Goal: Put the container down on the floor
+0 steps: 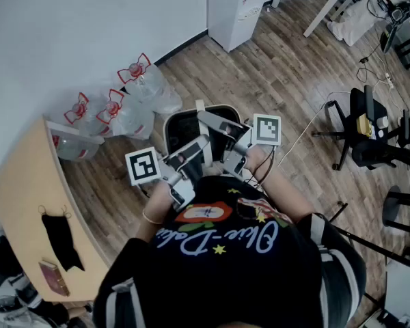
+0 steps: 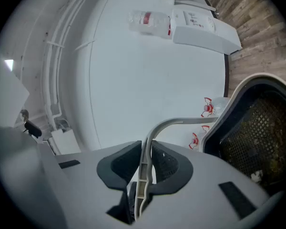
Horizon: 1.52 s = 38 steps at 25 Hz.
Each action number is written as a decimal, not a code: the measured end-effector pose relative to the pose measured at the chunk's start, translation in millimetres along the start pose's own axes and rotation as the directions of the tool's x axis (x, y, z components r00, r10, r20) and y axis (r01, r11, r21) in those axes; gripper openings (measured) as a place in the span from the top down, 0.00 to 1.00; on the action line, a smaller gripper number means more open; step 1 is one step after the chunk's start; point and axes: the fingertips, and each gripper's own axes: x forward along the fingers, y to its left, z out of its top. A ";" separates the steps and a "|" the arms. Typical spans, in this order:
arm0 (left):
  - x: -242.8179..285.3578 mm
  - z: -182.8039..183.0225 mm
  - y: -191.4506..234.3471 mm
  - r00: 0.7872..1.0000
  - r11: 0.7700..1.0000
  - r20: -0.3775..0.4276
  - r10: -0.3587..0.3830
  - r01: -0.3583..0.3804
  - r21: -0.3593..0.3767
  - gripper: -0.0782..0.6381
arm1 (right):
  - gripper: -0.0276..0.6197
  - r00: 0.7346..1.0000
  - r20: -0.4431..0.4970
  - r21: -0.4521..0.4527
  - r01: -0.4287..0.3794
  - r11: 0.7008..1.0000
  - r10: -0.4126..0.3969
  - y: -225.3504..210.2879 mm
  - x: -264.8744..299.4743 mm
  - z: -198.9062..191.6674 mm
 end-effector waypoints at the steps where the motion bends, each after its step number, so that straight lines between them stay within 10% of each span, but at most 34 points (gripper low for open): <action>1: 0.1 0.0 0.1 1.000 1.000 -0.003 -0.002 0.002 -0.003 0.80 | 0.87 1.000 0.004 0.003 -0.001 1.000 0.001 0.1 0.1 0.0; 38: 104.6 -60.3 3.7 0.996 1.000 -0.088 0.025 -0.024 0.010 0.80 | 0.87 0.995 0.096 0.038 0.000 0.999 -0.004 -7.2 -110.1 62.2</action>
